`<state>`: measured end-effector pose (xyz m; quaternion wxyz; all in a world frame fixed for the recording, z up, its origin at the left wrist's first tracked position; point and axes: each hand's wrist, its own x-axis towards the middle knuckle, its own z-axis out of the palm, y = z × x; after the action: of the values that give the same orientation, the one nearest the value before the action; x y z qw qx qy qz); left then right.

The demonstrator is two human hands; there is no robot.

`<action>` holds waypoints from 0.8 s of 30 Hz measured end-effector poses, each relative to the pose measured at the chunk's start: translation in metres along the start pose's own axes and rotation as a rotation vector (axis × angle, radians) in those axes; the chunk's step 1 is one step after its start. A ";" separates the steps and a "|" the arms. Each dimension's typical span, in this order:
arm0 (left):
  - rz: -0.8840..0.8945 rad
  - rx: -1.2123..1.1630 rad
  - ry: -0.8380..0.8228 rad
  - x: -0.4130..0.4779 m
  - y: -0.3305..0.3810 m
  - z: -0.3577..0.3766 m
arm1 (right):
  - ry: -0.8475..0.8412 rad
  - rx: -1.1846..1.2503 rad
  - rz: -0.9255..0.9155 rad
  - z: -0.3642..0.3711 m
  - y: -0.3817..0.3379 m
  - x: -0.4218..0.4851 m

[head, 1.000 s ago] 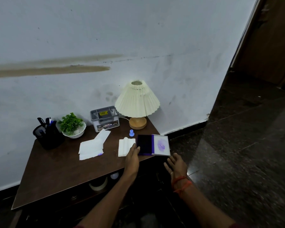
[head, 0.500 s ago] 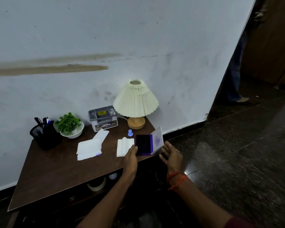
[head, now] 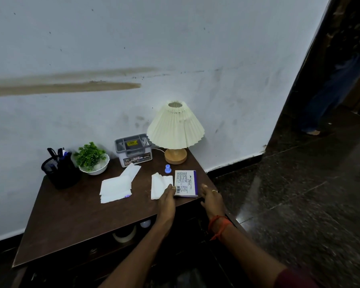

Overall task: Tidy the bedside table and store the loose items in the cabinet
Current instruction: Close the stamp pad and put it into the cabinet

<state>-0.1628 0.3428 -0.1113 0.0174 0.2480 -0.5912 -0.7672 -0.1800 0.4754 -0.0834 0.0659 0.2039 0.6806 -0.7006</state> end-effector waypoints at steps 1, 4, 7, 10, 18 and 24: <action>-0.004 0.018 -0.002 -0.006 0.007 0.002 | 0.007 -0.022 0.014 0.000 0.007 0.011; 0.006 0.042 -0.017 -0.019 0.019 0.008 | 0.001 -0.038 0.072 0.004 -0.004 0.002; 0.062 0.054 -0.028 -0.023 0.023 0.012 | -0.012 -0.033 0.096 0.006 -0.013 -0.003; 0.079 0.044 -0.022 -0.025 0.023 0.013 | 0.006 -0.024 0.094 0.004 -0.010 0.001; 0.023 -0.088 -0.045 -0.045 0.019 0.018 | 0.018 0.158 0.094 0.000 0.002 -0.003; 0.008 -0.191 -0.034 -0.063 0.011 0.018 | 0.022 0.231 0.089 -0.008 0.005 -0.020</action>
<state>-0.1176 0.3761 -0.0752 0.0337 0.2297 -0.5167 -0.8241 -0.1587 0.4791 -0.0808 0.0658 0.2479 0.5864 -0.7684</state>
